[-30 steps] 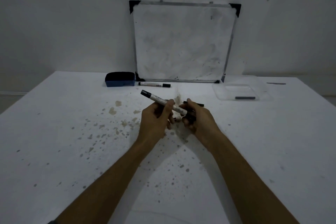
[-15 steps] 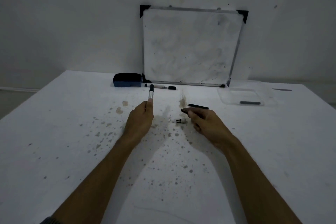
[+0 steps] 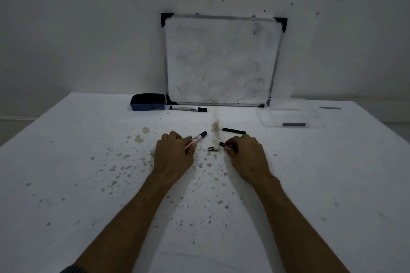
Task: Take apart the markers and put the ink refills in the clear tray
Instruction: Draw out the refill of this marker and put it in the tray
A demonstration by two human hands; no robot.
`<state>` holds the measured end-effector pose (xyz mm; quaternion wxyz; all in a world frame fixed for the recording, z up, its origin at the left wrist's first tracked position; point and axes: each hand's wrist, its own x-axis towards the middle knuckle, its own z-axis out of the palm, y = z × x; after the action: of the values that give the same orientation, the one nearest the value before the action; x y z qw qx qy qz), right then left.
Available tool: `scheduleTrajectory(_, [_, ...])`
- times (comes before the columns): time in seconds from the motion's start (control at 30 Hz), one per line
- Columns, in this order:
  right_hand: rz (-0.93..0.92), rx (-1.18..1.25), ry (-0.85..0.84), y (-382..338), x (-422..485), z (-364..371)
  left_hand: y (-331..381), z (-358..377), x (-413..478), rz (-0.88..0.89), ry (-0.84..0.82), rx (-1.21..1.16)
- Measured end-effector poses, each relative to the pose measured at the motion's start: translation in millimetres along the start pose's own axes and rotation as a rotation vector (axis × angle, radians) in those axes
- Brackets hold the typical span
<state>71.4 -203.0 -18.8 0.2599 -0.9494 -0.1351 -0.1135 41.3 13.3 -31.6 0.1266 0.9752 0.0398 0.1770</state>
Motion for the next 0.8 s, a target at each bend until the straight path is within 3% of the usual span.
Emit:
scheduleTrajectory(0.1, [0.111, 0.126, 0.011, 4, -4, -9, 9, -5, -1, -0.007, 0.021, 0.041])
scheduleTrajectory(0.23, [0.227, 0.282, 0.062, 21, -5, -37, 56, -7, 1, 0.221, 0.093, -0.169])
scheduleTrajectory(0.43, [0.309, 0.257, 0.188, 83, -3, -88, 144, 26, 32, 0.404, -0.151, -0.395])
scheduleTrajectory(0.67, [0.186, 0.126, 0.205, 147, 56, -133, 175, 69, 31, 0.435, -0.251, -0.417])
scheduleTrajectory(0.8, [0.087, 0.025, 0.042, 164, 108, -143, 173, 71, 32, 0.436, -0.277, -0.436])
